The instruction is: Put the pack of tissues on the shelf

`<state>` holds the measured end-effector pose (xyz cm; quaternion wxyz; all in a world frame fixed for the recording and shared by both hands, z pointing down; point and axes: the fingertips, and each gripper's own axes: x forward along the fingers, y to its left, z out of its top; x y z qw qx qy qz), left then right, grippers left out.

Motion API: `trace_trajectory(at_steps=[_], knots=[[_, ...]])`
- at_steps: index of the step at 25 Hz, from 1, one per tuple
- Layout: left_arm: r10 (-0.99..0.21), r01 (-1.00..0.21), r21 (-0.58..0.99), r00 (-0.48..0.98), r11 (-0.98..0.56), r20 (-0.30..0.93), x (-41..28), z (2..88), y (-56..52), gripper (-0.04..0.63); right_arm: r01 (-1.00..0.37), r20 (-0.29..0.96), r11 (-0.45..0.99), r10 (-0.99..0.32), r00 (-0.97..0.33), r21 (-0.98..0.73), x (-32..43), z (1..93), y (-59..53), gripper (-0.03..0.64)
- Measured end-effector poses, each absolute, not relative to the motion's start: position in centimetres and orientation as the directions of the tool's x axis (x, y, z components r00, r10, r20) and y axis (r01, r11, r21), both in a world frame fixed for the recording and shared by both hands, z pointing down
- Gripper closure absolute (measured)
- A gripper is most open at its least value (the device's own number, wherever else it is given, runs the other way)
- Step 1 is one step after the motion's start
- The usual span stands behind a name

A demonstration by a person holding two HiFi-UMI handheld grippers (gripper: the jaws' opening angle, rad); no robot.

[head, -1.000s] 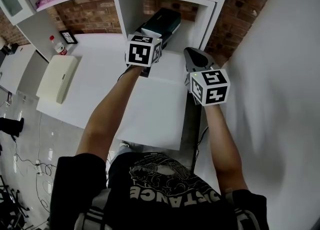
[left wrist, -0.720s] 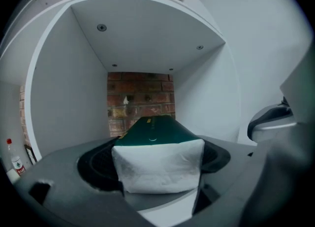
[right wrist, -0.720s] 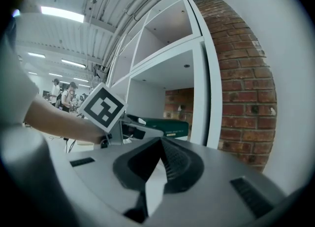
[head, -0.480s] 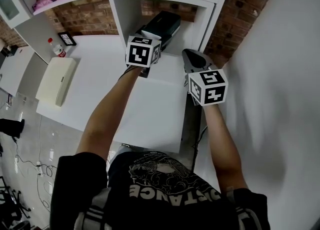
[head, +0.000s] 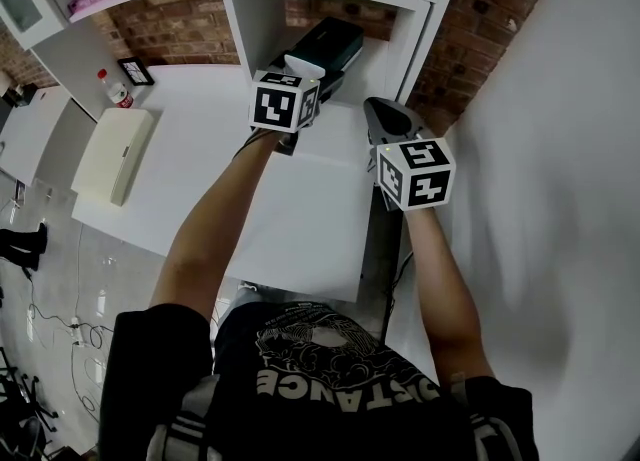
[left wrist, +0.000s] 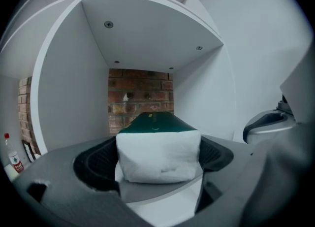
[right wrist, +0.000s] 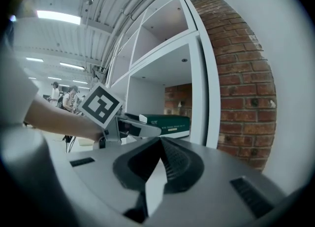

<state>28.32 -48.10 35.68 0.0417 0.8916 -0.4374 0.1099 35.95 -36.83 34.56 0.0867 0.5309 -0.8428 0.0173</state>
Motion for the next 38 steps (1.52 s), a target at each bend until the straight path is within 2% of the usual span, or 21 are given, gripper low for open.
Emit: trace_trajectory(at_steps=[8, 18, 32, 38], knots=[[-0.778, -0.794, -0.008, 0.593, -0.608, 0.207, 26.3, 35.0, -46.0, 0.115, -0.892, 0.158, 0.449, -0.886, -0.436, 0.053, 34.4, 34.7, -35.8, 0.614], [-0.758, -0.767, -0.012, 0.631, -0.641, 0.164, 22.2, 33.8, -41.4, 0.243, -0.89, 0.149, 0.455, -0.883, -0.446, 0.035, 30.1, 34.5, -34.4, 0.614], [-0.87, -0.868, -0.103, 0.469, -0.486, 0.15, 4.1, 34.5, -36.2, 0.411, -0.809, 0.149, 0.587, -0.804, -0.576, 0.037, 14.6, 35.0, -33.7, 0.612], [-0.907, -0.91, -0.078, 0.393, -0.407, 0.15, -3.8, 34.7, -33.4, 0.471, -0.788, 0.144, 0.616, -0.78, -0.608, 0.012, 9.5, 35.1, -32.9, 0.614]])
